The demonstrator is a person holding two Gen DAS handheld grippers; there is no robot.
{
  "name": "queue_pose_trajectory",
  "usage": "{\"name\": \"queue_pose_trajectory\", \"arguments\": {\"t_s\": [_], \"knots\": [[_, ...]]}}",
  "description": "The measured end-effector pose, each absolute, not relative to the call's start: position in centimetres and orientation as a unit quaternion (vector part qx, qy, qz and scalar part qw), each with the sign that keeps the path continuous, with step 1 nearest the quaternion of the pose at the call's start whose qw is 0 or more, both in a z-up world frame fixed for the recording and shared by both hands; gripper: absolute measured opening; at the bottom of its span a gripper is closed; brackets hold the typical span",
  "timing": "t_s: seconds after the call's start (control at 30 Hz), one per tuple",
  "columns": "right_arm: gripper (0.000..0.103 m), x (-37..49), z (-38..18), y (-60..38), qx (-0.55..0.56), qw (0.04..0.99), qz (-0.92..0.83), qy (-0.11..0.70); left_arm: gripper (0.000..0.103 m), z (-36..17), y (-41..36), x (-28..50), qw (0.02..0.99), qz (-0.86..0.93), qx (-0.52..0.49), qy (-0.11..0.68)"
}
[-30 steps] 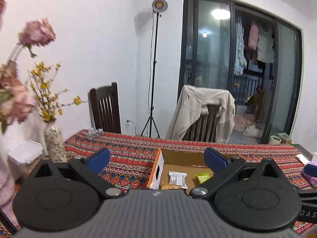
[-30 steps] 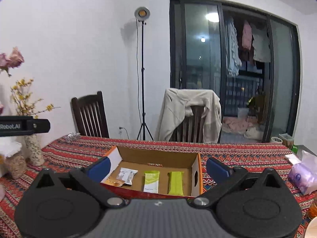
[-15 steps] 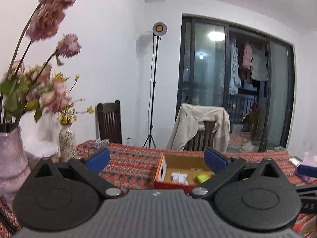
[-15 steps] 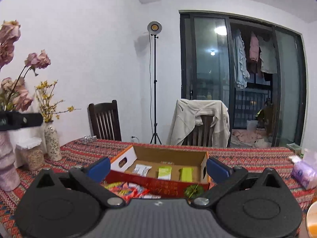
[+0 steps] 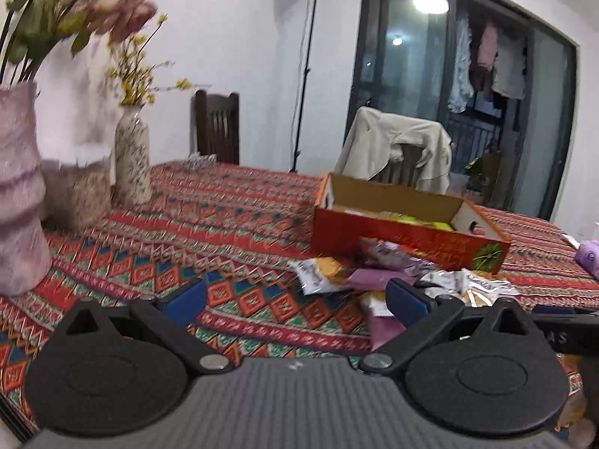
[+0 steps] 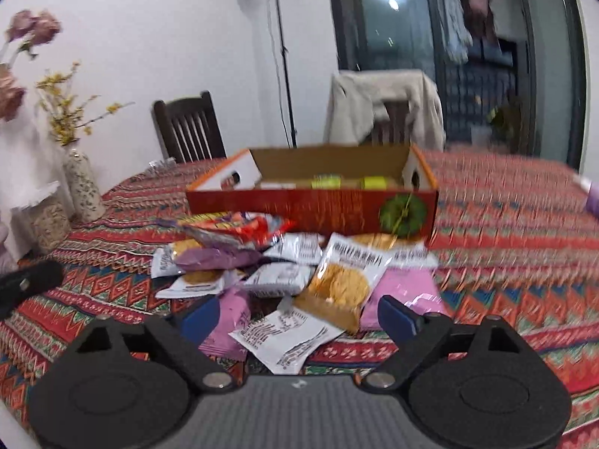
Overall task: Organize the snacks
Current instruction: 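Pull both tools back from the box toward the snack pile, then grasp the white printed packet with the right gripper while the left gripper grasps a pink packet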
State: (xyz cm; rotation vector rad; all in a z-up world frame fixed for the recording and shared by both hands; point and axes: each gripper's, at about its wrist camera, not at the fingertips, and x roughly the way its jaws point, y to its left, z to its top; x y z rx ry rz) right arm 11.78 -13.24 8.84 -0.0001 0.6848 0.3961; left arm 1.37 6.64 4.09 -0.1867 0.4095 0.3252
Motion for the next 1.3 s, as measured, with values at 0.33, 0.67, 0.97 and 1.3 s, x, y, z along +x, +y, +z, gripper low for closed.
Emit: {"name": "queue_pose_trajectory", "arguments": {"t_s": [0.33,0.67,0.97,1.3], "knots": [[0.061,14.2,4.1,-9.7,-0.044,0.906,0.163,0.387,0.103,3.6,6.7,1.3,0.954,0.177,-0.09,0.224],[0.038,12.4,4.4,-14.6,-0.015,0.907,0.211,0.363,0.103,3.2,3.3,2.7,0.952,0.158,-0.072,0.253],[0.038,10.3,7.9,-18.2,0.027,0.93,0.217,0.296,0.103,2.2,0.6,5.5,0.943,0.122,-0.069,0.302],[0.038,10.4,8.5,-20.7,0.051,0.941,0.204,0.265,0.103,0.0,-0.9,9.0,0.933,0.131,-0.06,0.33]]}}
